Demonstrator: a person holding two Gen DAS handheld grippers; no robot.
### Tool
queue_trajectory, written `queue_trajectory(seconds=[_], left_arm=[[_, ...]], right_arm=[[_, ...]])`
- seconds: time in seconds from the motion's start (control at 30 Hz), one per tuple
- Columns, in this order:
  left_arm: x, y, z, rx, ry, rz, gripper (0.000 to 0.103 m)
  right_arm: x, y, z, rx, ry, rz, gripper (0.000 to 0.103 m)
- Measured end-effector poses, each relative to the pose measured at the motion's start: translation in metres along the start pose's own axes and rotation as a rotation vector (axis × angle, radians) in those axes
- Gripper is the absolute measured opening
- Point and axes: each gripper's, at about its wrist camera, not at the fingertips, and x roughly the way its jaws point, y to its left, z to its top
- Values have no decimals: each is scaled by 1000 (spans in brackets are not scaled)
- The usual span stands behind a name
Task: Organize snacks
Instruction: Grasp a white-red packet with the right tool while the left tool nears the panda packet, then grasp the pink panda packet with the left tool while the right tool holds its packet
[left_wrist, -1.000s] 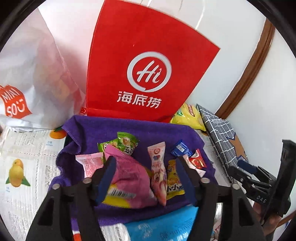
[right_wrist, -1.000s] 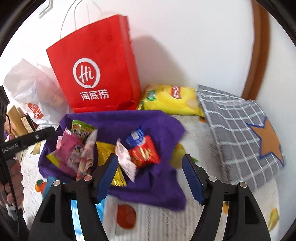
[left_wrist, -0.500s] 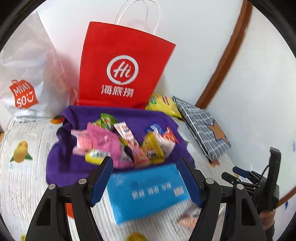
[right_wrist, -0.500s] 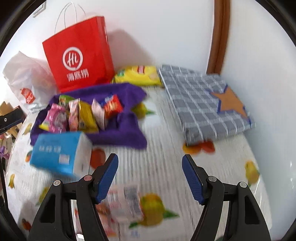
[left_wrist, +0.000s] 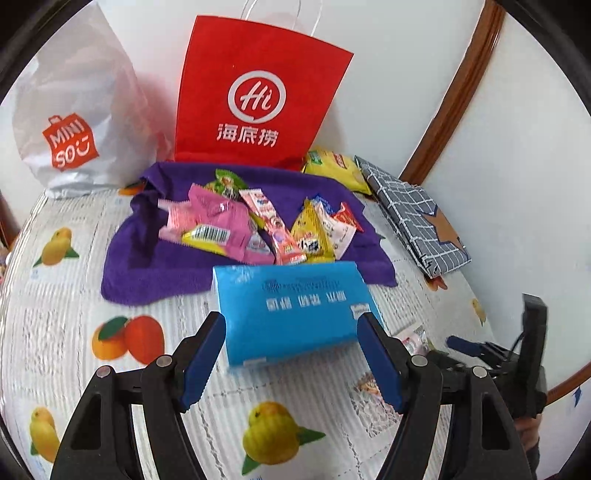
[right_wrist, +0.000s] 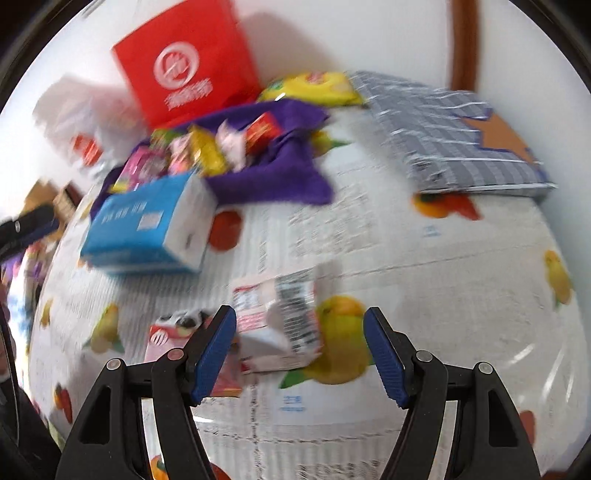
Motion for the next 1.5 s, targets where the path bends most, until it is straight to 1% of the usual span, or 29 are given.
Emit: queue_trajectory(seconds=[0.07, 0.17, 0.23, 0.27, 0.33, 0.37, 0.43, 0.5, 0.67, 0.87, 0.93, 1.13, 1.5], left_arm=[[-1, -1, -4, 0, 6, 7, 72], [-4, -1, -7, 3, 6, 23, 72], [-5, 0, -9, 4, 7, 23, 72], [-5, 1, -10, 5, 7, 21, 72], [-2, 2, -11, 7, 12, 12, 72], [1, 3, -12, 9, 17, 3, 72], [6, 3, -14, 24, 31, -15, 72], [11, 3, -17, 35, 44, -34, 72], [22, 7, -21, 51, 69, -89, 72], [31, 6, -23, 73, 91, -131, 72], [32, 5, -22, 80, 89, -138, 75], [35, -4, -20, 87, 96, -162, 76], [41, -31, -16, 106, 111, -186, 79]], right_arm=[[11, 9, -1, -43, 21, 1, 71], [29, 14, 0, -60, 70, -16, 71], [36, 16, 0, -68, 71, -33, 71], [37, 18, 0, -82, 52, -63, 69], [38, 22, -1, -98, 32, -97, 52], [38, 24, 0, -103, 25, -106, 50], [38, 25, 2, -95, 20, -109, 44], [35, 26, 3, -78, 13, -122, 42], [14, 21, 11, -5, -42, -128, 42], [-12, 10, 20, 68, -99, -155, 42], [-18, 7, 21, 80, -114, -173, 42], [-35, -7, 20, 118, -146, -195, 42], [-57, -27, 19, 136, -202, -180, 42]])
